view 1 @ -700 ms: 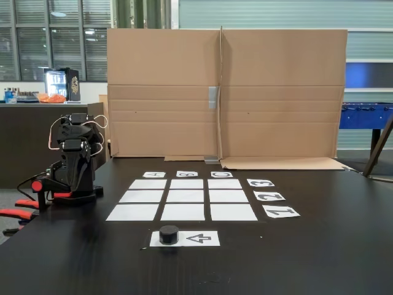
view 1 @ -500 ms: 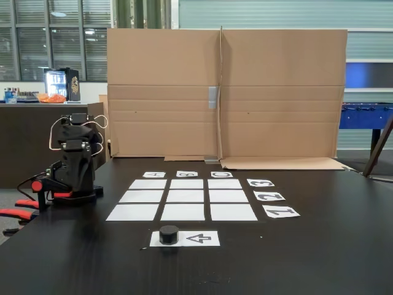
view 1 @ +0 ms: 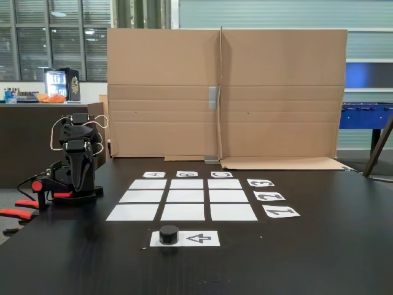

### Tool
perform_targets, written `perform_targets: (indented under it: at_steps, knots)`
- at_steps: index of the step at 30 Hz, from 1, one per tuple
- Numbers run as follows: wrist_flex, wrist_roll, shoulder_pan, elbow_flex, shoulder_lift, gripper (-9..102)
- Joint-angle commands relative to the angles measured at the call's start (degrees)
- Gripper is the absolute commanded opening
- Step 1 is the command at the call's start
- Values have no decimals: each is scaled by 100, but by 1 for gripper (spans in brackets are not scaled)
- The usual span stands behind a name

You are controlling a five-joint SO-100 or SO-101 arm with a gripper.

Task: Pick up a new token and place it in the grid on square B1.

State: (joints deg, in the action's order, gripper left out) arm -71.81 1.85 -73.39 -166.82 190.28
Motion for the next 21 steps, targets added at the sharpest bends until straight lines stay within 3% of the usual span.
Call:
perform_targets:
  at_steps: [1,6,11,21]
  knots:
    - [18,53,26,79,18,4]
    - [44,88,35,246,-158,4]
    - [325,79,70,1204,-1652,5]
    - [-53,88,105,3683,-4658,6]
